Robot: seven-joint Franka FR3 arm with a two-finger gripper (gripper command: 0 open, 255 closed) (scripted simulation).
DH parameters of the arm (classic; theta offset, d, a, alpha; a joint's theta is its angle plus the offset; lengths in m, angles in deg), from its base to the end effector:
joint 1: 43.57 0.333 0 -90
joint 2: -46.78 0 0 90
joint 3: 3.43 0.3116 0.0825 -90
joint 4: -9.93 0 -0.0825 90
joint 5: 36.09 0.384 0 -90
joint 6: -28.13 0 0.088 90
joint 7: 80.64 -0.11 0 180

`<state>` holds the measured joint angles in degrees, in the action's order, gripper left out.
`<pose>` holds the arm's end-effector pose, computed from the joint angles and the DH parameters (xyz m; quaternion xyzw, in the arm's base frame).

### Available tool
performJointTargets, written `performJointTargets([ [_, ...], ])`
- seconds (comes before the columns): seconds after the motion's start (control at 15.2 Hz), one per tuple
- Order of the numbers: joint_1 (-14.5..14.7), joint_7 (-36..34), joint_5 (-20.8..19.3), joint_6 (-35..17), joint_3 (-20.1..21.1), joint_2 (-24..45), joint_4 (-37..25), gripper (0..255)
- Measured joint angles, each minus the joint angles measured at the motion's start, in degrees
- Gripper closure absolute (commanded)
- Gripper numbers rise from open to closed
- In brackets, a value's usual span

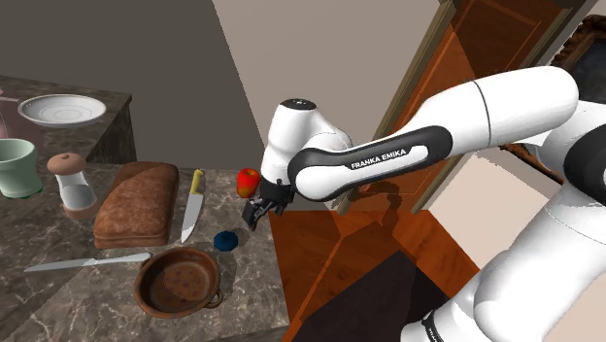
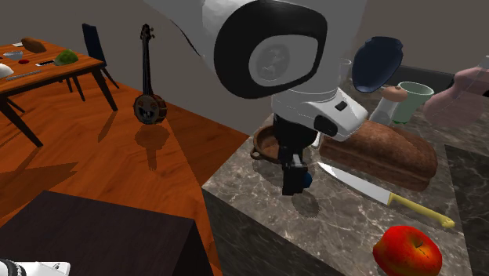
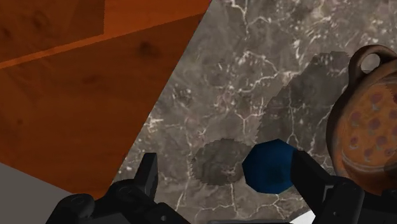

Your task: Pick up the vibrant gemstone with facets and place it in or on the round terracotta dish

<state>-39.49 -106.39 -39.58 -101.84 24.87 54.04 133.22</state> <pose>0.4696 0.2929 0.3421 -0.9971 -0.0755 0.0005 0.0072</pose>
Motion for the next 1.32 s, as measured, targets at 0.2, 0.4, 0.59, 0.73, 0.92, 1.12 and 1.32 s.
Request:
performJointTargets([
  [0.2, 2.3, -4.5, -4.8, -1.2, -0.5, 7.4, -5.0, 0],
  [0.4, 5.2, -8.2, -9.1, -1.3, -1.8, 14.9, -11.5, 0],
  [0.59, 8.5, -11.1, -12.2, -1.1, -3.2, 21.6, -17.6, 0],
  [0.73, 9.3, -11.8, -13.1, -1.7, -3.8, 23.4, -18.7, 0],
  [0.92, 9.8, -12.3, -13.9, -2.9, -4.4, 25.2, -19.2, 0],
  [1.12, 10.1, -12.8, -14.6, -4.4, -4.9, 26.4, -18.8, 0],
  [1.32, 10.3, -12.9, -14.9, -4.7, -5.1, 27.0, -19.1, 0],
])
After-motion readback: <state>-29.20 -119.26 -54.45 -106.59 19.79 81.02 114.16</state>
